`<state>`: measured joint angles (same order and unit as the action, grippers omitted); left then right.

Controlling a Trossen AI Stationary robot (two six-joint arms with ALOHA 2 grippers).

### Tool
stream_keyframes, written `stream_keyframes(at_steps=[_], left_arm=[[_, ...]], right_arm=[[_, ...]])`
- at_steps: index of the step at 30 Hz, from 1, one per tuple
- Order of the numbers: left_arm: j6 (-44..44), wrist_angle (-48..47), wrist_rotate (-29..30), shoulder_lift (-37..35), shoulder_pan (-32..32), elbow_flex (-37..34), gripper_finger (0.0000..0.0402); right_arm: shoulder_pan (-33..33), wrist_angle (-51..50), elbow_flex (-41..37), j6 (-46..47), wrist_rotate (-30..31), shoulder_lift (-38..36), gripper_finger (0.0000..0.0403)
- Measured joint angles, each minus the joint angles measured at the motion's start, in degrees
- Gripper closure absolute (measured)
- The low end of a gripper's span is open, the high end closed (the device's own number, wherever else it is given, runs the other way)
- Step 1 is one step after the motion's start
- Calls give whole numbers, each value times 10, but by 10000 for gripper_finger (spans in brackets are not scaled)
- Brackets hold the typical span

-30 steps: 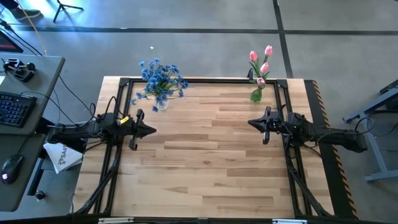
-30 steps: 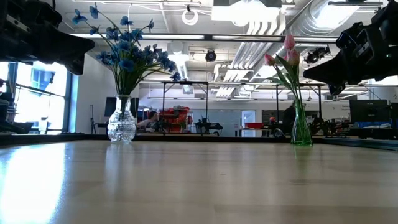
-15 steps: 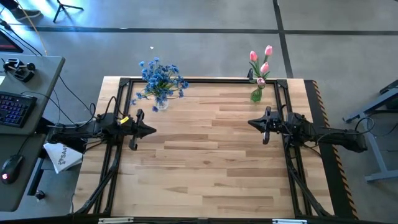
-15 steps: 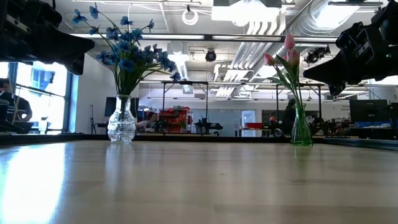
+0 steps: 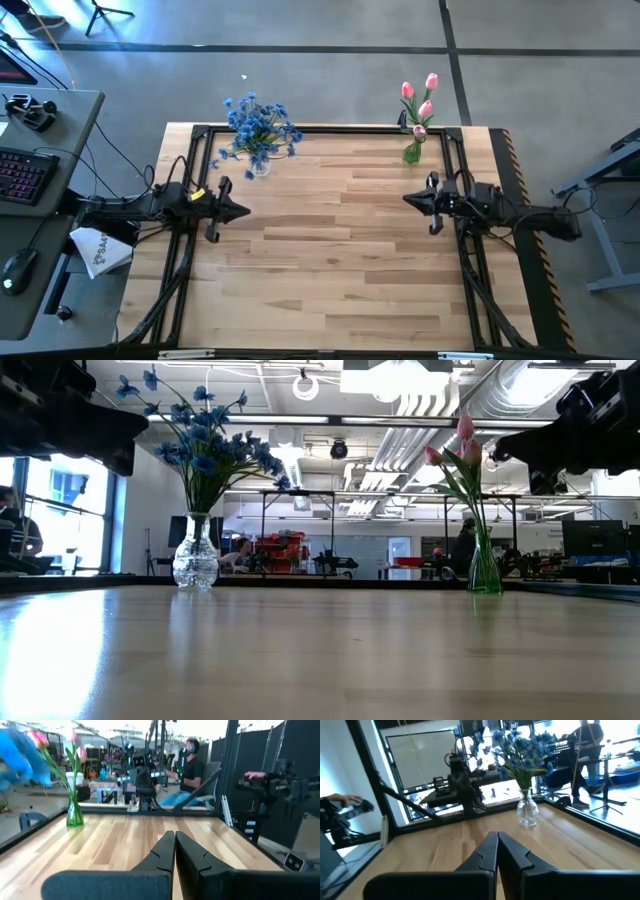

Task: Sort flowers into vase by color
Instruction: Return to Home Position

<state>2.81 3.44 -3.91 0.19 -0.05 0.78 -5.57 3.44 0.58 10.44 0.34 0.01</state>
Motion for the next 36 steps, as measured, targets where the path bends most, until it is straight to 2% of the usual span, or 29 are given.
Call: stream_keyframes(at_steps=[9,21,26,32,36], left_arm=[[0,-6,5,0,-20,0,401],[0,-6,5,3,-23,0,401],[0,-6,5,3,-23,0,401],[0,-6,5,3,-23,0,401],[-64,-6,13,3,-23,0,401]], right_arm=[[67,-11,0,0,-2,0,398],[68,-11,0,-2,-4,3,398],[67,-11,0,-76,-1,3,398],[67,-11,0,-79,-1,3,398],[67,-11,0,-79,-1,3,398]])
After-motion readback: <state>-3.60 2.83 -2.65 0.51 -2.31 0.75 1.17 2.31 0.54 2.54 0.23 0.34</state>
